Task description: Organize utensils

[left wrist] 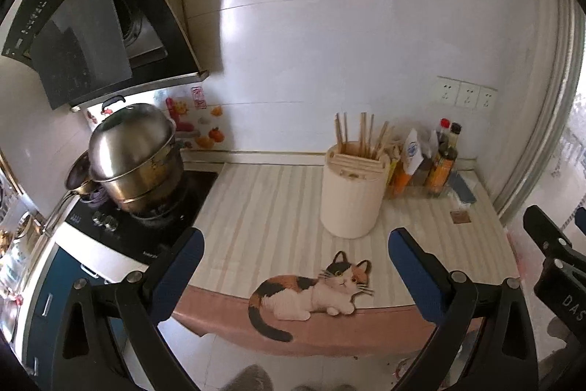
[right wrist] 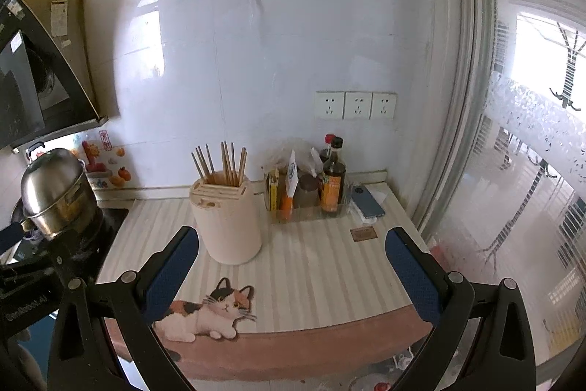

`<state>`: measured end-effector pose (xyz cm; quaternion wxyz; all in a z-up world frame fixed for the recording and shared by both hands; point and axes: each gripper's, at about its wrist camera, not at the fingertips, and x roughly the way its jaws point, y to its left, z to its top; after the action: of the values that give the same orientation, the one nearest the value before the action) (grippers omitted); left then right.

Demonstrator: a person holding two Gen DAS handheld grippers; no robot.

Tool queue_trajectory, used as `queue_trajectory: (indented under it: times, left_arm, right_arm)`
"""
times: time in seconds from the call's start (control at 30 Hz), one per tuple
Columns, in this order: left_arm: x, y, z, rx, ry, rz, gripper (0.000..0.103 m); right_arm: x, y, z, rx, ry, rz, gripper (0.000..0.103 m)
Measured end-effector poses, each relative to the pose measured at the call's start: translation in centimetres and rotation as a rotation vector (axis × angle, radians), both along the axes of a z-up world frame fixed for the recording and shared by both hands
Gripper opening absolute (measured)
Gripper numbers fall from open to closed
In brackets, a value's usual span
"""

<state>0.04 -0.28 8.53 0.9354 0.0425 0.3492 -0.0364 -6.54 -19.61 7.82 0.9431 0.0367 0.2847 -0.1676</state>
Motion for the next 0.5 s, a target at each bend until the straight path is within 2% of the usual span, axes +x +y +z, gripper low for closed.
queue_trajectory:
  times: [0.5]
  left_arm:
    - [-0.1,-0.1,0.0,-0.003,0.007,0.025,0.103]
  right_arm:
    - [1.2,0.5,-0.3,-0.008,0.019,0.044,0.103]
